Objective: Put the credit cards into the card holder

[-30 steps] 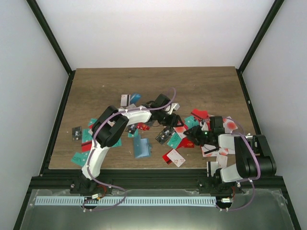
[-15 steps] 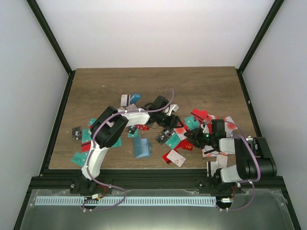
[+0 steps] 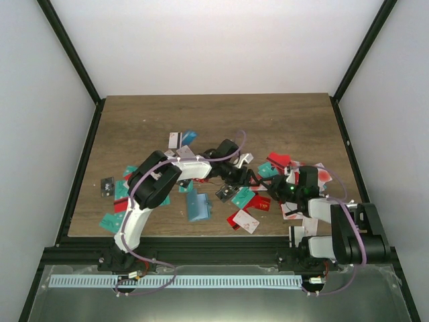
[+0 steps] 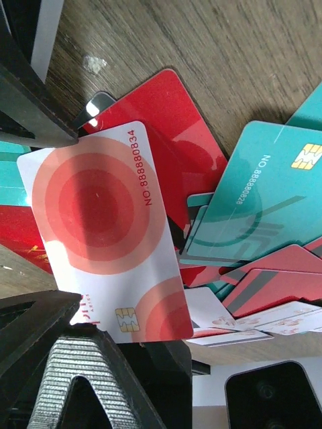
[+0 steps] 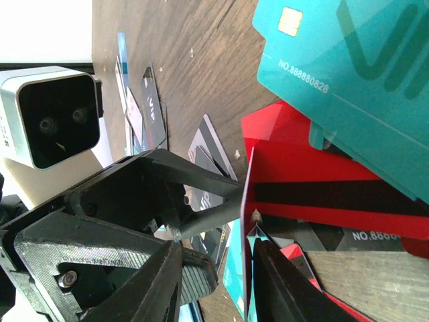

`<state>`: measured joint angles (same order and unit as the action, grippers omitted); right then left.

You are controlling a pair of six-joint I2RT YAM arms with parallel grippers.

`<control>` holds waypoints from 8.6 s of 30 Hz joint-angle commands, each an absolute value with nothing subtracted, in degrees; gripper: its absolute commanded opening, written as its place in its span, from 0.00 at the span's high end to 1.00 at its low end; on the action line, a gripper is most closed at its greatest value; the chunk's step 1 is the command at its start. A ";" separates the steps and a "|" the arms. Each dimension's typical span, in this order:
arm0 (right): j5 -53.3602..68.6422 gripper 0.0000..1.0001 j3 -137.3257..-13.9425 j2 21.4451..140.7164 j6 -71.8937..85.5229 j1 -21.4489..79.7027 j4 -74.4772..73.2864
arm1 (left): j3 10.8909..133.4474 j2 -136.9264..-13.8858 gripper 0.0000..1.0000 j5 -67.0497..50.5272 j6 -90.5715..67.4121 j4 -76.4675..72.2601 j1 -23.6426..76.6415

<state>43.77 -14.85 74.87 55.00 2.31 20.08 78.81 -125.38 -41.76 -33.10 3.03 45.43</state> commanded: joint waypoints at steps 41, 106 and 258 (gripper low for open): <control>64.61 0.99 -53.57 67.10 10.99 27.37 -19.63 | 76.41 -66.27 0.21 -27.34 -11.41 42.34 41.88; 60.55 0.55 -54.55 59.41 -7.35 39.55 -24.16 | 74.14 -64.53 0.96 -27.66 -16.66 50.59 49.50; 29.90 0.70 -45.42 96.33 10.38 66.62 -2.53 | 37.63 -70.30 0.96 -18.79 -31.74 29.72 25.44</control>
